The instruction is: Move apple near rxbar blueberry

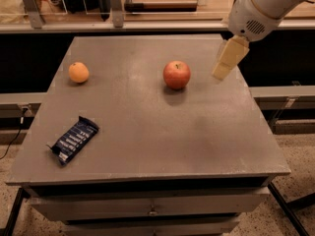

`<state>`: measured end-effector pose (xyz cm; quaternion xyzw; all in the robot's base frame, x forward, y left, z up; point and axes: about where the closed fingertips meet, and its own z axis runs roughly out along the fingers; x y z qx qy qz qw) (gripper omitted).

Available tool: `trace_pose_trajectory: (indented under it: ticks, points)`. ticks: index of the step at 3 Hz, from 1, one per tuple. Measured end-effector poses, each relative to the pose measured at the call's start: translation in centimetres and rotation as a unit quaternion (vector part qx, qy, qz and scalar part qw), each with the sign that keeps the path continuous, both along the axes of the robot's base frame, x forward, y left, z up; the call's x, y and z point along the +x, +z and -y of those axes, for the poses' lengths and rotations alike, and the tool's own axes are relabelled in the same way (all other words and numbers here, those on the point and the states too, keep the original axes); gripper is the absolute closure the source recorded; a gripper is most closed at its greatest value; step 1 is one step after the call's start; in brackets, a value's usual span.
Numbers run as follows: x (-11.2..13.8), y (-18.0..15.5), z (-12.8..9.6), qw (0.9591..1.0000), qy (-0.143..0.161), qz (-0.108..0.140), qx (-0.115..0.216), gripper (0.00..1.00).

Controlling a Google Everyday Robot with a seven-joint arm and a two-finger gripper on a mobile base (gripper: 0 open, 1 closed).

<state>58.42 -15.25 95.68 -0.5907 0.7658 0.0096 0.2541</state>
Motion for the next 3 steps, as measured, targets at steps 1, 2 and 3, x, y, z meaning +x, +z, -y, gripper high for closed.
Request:
trace_pose_trajectory:
  ticks: [1, 2, 3]
  points:
    - [3.2, -2.4, -2.2, 0.9981, -0.024, -0.021, 0.052, 0.0]
    - [5.3, -4.3, -4.8, 0.994, -0.028, -0.038, 0.099, 0.0]
    - [6.3, -6.3, -7.9, 0.9877, -0.006, -0.048, 0.149, 0.0]
